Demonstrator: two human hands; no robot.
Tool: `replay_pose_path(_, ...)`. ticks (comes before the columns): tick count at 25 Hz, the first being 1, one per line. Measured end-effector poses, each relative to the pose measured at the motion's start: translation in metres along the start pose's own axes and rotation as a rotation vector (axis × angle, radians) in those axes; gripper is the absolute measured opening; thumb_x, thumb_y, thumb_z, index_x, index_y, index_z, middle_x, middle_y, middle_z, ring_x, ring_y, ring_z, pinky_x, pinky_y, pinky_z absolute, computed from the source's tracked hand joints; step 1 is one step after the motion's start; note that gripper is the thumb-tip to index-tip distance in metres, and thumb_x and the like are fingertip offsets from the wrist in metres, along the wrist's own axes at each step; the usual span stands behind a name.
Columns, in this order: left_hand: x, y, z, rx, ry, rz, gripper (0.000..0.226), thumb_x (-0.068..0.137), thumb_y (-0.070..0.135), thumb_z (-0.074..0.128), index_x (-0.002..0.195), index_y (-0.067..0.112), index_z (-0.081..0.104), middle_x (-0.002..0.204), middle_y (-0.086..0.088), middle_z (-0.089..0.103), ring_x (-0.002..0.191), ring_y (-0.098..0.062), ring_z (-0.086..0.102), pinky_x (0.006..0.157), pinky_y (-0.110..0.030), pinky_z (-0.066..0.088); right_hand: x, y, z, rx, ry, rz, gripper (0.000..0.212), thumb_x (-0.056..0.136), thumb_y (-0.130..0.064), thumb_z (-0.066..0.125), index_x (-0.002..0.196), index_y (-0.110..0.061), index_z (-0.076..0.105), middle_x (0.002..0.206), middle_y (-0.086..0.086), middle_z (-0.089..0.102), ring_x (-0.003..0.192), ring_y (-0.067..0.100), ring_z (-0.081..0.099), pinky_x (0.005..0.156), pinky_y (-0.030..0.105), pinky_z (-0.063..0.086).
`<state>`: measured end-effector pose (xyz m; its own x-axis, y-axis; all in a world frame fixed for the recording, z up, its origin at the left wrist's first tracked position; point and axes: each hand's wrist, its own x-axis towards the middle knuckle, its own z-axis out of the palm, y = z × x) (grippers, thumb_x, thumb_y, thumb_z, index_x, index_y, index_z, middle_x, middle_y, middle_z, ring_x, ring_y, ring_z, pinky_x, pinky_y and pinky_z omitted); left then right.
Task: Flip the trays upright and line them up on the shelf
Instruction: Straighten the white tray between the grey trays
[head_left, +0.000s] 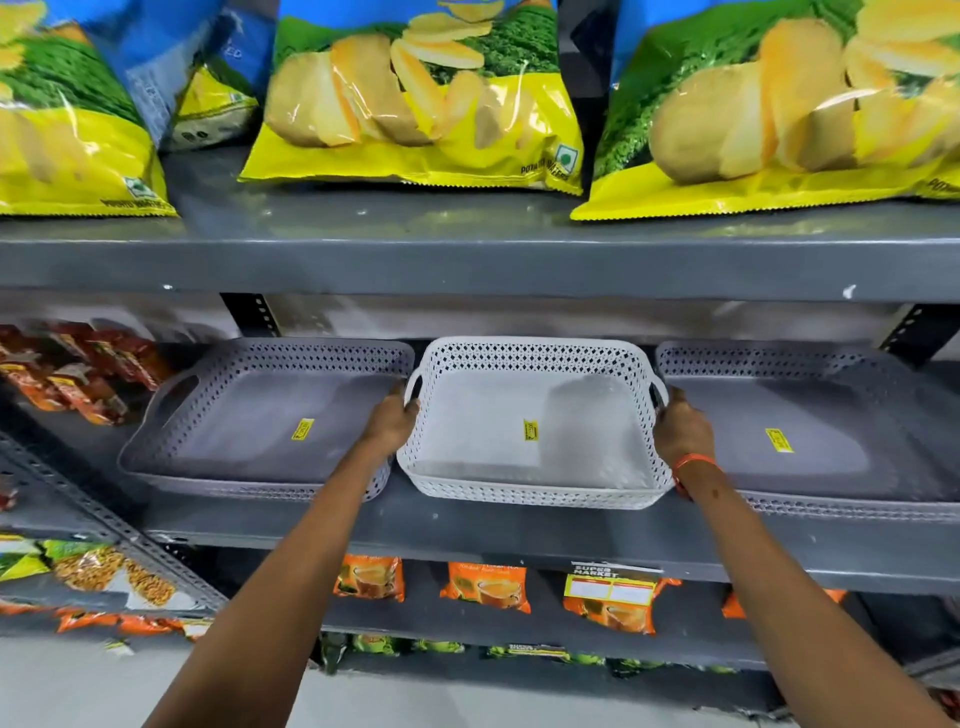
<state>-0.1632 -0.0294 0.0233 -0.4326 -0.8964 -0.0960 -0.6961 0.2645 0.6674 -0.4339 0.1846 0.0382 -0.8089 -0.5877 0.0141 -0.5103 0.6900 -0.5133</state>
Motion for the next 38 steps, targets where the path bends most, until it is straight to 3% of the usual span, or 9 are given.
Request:
replay_pose_path(5,0.013,0.004,0.004,0.081,0.007,0.031,0.033,0.097,0.004,0.035,0.129,-0.003,0.039,0.125,-0.029,0.057,0.110,-0.044,0.056,0.087,-0.039,0.046,0.004,-0.001,0.004,-0.041,0.022,-0.035,0.034,0.090,0.006,0.036,0.124,0.006,0.042,0.112,0.036,0.061,0.104,0.050,0.057,0.086,0.048,0.046)
replay_pose_path(19,0.019,0.014,0.011,-0.015,0.025,0.028,0.041,0.095,0.000,0.033,0.136,0.000,0.037,0.132,-0.025,0.053,0.117,-0.040,0.051,0.096,-0.038,0.043,0.013,-0.009,0.005,0.004,0.014,0.024,0.036,0.090,0.004,0.035,0.125,0.001,0.044,0.117,0.034,0.060,0.108,0.049,0.055,0.090,0.046,0.045)
replay_pose_path(27,-0.003,0.004,0.015,-0.006,0.064,0.036,0.034,0.096,0.001,0.035,0.129,-0.001,0.044,0.122,-0.030,0.059,0.108,-0.042,0.057,0.089,-0.040,0.046,-0.009,-0.001,0.006,0.035,0.044,0.064,0.035,0.092,0.000,0.036,0.125,-0.003,0.047,0.115,0.031,0.062,0.106,0.047,0.055,0.089,0.044,0.046)
replay_pose_path(38,-0.022,-0.011,0.010,-0.021,0.020,0.060,0.037,0.096,0.004,0.035,0.133,0.001,0.042,0.126,-0.025,0.058,0.110,-0.040,0.057,0.093,-0.042,0.048,-0.034,0.008,0.000,0.009,0.039,0.031,0.034,0.092,0.000,0.038,0.125,-0.002,0.047,0.116,0.032,0.061,0.109,0.047,0.054,0.091,0.046,0.045)
